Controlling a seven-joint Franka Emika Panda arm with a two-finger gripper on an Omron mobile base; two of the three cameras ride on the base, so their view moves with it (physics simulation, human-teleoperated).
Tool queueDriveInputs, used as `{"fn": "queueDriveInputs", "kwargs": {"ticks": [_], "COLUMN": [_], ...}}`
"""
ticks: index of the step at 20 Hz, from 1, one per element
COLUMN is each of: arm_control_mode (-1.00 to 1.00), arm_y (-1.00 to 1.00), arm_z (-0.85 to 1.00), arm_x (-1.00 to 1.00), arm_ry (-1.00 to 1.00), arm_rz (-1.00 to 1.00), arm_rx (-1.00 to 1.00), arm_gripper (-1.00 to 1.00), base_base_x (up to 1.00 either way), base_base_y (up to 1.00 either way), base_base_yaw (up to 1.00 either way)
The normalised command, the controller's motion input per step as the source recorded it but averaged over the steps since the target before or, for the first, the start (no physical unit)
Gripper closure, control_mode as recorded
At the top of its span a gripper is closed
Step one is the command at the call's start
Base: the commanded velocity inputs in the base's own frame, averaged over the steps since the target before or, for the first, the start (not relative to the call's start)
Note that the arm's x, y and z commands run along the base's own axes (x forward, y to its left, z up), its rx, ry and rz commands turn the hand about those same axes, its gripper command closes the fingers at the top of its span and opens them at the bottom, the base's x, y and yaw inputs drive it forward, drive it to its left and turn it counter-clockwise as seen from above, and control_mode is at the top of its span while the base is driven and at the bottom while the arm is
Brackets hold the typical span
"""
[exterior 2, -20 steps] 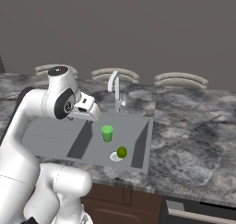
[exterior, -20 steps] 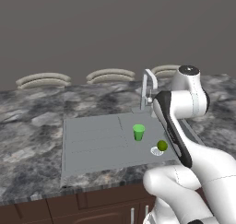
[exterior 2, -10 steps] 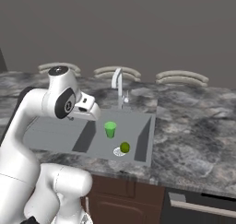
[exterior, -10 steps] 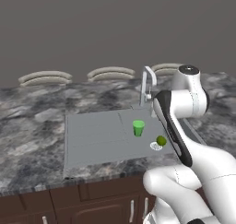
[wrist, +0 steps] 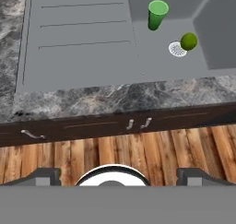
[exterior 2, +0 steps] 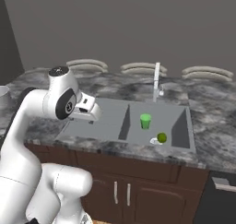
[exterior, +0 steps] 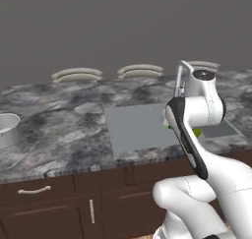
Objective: Pick the cup and saucepan and place them in the sink. Then turn on the water.
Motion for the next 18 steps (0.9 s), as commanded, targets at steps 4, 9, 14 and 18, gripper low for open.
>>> {"fn": "queueDriveInputs", "kwargs": {"ticks": [4,9,14,18], "arm_control_mode": [1.0,1.0,1.0,1.0], "arm_y": [0.0,0.0,0.0,0.0], "arm_z": [0.0,0.0,0.0,0.0], "arm_x": [0.0,0.0,0.0,0.0], "arm_ry": [0.0,0.0,0.0,0.0], "arm_rz": [0.0,0.0,0.0,0.0], "arm_rx": [0.0,0.0,0.0,0.0], "arm_gripper": [-1.0,-1.0,-1.0,-1.0], "base_base_x": [0.0,0.0,0.0,0.08], "base_base_y": [1.0,1.0,0.93,0.74], "base_base_yaw": [0.0,0.0,0.0,0.0]}}
